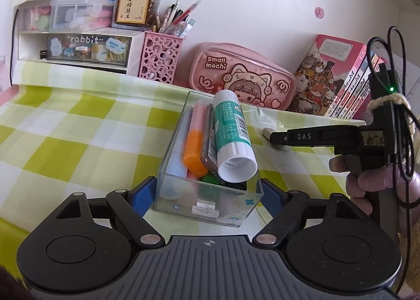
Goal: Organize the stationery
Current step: 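Move the right tool to the white eraser and grasp it, then carry the white eraser into the clear box and release it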
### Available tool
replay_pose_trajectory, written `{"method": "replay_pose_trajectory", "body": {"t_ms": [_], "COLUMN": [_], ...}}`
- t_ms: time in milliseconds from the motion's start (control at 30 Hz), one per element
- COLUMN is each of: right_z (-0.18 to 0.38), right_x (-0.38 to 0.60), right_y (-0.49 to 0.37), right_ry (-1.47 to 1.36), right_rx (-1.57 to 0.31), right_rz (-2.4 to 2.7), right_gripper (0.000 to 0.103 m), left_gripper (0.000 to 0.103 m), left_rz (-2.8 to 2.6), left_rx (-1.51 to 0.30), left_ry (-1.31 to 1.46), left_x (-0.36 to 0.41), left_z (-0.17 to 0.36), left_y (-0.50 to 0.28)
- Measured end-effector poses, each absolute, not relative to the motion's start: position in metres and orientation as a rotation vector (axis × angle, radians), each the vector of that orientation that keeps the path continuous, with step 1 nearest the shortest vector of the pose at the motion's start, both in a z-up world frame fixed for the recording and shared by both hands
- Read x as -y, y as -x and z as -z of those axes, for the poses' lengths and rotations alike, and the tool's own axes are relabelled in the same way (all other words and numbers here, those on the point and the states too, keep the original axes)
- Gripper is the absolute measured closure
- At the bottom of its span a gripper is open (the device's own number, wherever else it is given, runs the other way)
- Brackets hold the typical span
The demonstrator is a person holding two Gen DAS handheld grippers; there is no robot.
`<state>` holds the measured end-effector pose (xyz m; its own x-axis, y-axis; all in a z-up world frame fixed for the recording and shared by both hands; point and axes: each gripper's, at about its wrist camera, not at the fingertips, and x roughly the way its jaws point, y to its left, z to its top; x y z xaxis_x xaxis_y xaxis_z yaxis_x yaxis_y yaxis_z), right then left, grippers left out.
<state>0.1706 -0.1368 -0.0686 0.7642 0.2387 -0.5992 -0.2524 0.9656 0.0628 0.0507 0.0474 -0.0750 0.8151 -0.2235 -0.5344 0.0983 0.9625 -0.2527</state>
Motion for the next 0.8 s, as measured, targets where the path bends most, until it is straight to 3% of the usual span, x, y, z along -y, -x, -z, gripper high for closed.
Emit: {"method": "replay_pose_trajectory", "body": {"t_ms": [500,800], "right_z": [0.022,0.004], "right_x": [0.127,0.099], "right_y": [-0.137,-0.122], "right_ry": [-0.378,-0.451], "right_rx": [-0.787,-0.813], "right_rz": [-0.366,-0.450], "right_gripper": [0.062,0.062], "left_gripper": [0.023,0.023], "left_rz": [0.203,0.205], "left_rx": [-0.589,-0.590], "left_ry": [0.220,0.225], "left_x": [-0.046,-0.047], "left_z": [0.077,0.077], "left_y": [-0.051,-0.051]}}
